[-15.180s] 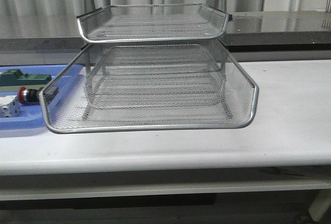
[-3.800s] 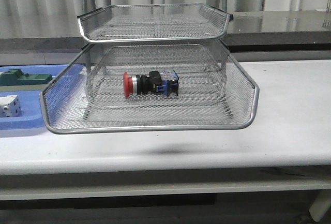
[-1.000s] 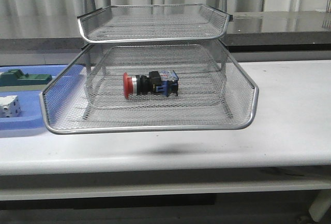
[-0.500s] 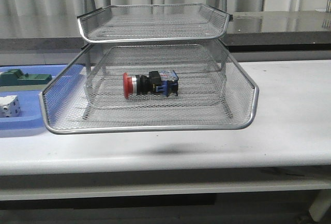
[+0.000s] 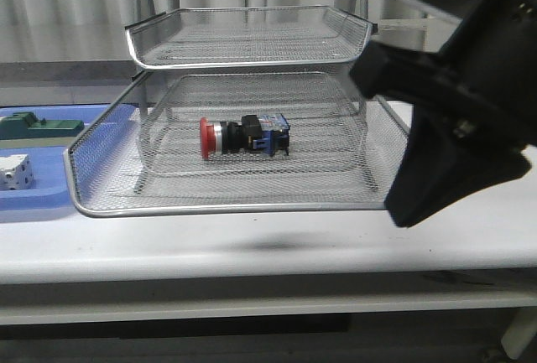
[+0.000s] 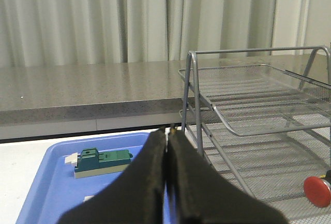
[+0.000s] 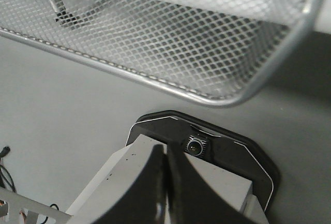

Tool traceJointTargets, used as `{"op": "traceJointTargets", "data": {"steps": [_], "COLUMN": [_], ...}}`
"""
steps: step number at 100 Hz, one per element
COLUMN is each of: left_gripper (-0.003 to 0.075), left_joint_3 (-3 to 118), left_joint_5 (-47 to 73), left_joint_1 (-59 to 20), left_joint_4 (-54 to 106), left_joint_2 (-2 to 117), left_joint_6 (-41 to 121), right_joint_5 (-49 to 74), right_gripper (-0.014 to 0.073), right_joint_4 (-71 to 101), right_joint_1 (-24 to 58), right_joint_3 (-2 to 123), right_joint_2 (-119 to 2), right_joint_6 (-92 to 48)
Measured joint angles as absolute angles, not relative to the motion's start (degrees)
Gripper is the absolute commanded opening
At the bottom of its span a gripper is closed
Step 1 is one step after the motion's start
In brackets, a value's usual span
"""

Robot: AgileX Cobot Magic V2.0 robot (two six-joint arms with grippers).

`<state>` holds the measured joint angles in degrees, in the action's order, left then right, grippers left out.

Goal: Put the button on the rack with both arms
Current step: 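Push the middle mesh tray back into the rack with the right gripper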

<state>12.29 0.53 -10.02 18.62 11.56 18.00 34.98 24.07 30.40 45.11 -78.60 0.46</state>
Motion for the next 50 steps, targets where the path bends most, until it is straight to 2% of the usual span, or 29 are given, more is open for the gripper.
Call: {"op": "traceJointTargets", "data": {"steps": [28,50], "left_gripper": [-0.0021,-0.0021], "left_joint_3": [12.29,12.29], "left_joint_5": [0.53,0.53], "left_joint_1": [-10.02,-10.02], "left_joint_4": [18.66,18.66], "left_joint_2": [11.56,11.56], "left_joint_6": [18.00,18.00], "right_joint_5": [27.55,23.77], "right_gripper": [-0.0066,-0.0066], "right_joint_4": [26.27,26.28], "right_joint_1": [35.67,36.08], "right_joint_3": [45.36,46.68], "right_joint_2": [-86.23,-91.31], "right_joint_6": [0.42,0.42]}}
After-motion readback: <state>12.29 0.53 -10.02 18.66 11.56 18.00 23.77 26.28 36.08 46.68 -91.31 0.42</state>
